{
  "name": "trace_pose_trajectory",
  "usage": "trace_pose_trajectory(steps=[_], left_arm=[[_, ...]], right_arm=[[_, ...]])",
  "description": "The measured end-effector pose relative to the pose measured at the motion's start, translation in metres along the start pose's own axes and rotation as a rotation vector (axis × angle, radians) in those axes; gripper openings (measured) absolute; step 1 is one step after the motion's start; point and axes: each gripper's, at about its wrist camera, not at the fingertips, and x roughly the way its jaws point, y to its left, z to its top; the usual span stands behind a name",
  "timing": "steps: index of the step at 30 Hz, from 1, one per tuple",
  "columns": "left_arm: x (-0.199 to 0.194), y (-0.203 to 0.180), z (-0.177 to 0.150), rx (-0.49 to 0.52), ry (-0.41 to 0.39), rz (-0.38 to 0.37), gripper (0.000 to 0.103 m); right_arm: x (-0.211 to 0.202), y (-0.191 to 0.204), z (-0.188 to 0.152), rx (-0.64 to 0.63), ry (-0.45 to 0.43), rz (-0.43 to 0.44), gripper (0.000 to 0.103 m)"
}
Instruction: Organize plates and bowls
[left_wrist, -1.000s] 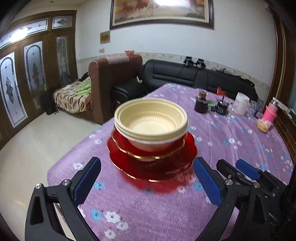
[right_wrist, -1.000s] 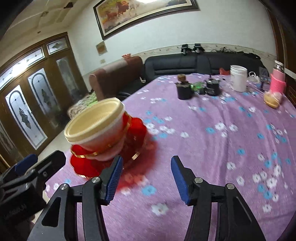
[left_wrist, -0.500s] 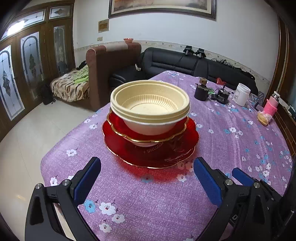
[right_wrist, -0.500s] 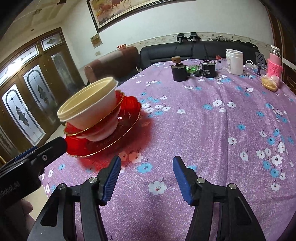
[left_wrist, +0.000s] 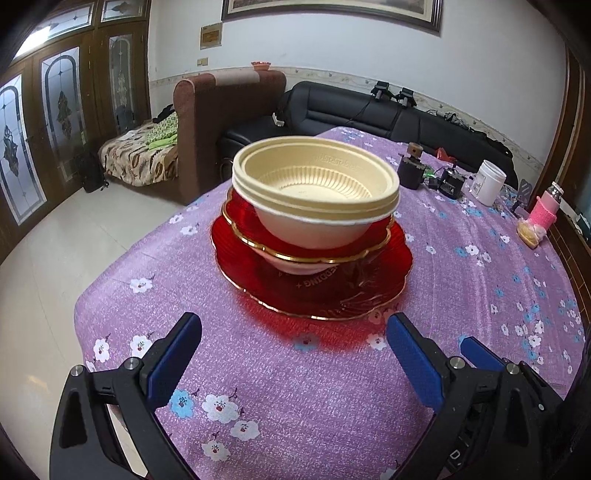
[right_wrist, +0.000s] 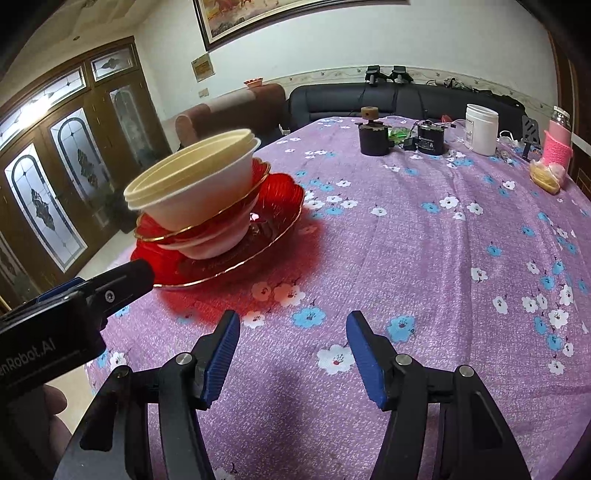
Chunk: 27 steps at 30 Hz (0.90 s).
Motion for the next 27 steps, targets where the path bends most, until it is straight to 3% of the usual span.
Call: trace_pose_trajectory(steps=[7,19,23,27], left_arm=[[0.008,0.006,-0.008,-0.009,0.038,-0.013,0.1],[0.014,0.012,-0.014,-0.017,0.058,-0.01,0.1],[0.004,0.02,-0.013,-0.034,0.039,-0.017,0.1],[-0.039,0.037,-0.013,-0.039,-0.017,0.014,0.1]], right_arm=[[0.004,0.002,-0.006,-0.001,0.019,-0.032,0.067],[-0.003,0.008,-0.008,-0.033,-0.022,-0.083,0.068],[-0.006,0.01,-0.003,-0.043,0.002,-0.057,0.068],[-0.02,0.019,0.019,-0.127,0.022,0.025,0.068]])
